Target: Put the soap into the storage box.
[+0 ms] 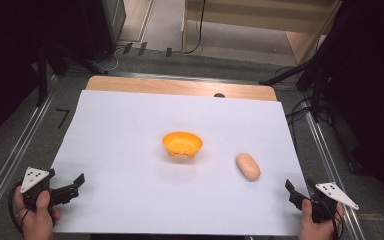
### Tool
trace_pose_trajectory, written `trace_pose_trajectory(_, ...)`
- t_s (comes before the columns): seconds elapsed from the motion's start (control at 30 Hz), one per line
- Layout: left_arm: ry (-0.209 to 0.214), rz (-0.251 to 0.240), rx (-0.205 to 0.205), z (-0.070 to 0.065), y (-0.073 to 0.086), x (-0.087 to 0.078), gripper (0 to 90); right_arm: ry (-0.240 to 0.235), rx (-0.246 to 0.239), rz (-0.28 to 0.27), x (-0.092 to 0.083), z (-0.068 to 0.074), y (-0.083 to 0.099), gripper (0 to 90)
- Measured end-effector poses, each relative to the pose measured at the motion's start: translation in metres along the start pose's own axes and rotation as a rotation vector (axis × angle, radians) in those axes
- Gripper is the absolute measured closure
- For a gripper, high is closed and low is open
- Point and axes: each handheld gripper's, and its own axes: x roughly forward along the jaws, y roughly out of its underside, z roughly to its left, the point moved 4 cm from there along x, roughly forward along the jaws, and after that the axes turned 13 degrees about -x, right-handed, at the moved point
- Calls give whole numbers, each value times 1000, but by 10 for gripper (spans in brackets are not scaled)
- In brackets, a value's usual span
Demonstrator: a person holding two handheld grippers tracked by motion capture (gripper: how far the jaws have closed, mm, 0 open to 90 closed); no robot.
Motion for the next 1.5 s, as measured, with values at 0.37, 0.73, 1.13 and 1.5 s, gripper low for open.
trace_pose_trajectory(0.37, -2, -5, 1, 0, 0, 0, 0, -128, -58, 165, 5, 12, -8, 83)
trace_pose_trajectory(0.73, -9, -5, 9, -1, 0, 0, 0, -182, -150, 338, 23, 29, -25, 125)
trace_pose_trajectory(1.13, -6, 0, 15, -2, 1, 0, 0, -221, -148, 436, 41, 37, -43, 124)
trace_pose_trajectory(1.5, -8, 5, 23, -2, 1, 0, 0, -258, -143, 488, 53, 45, -54, 123)
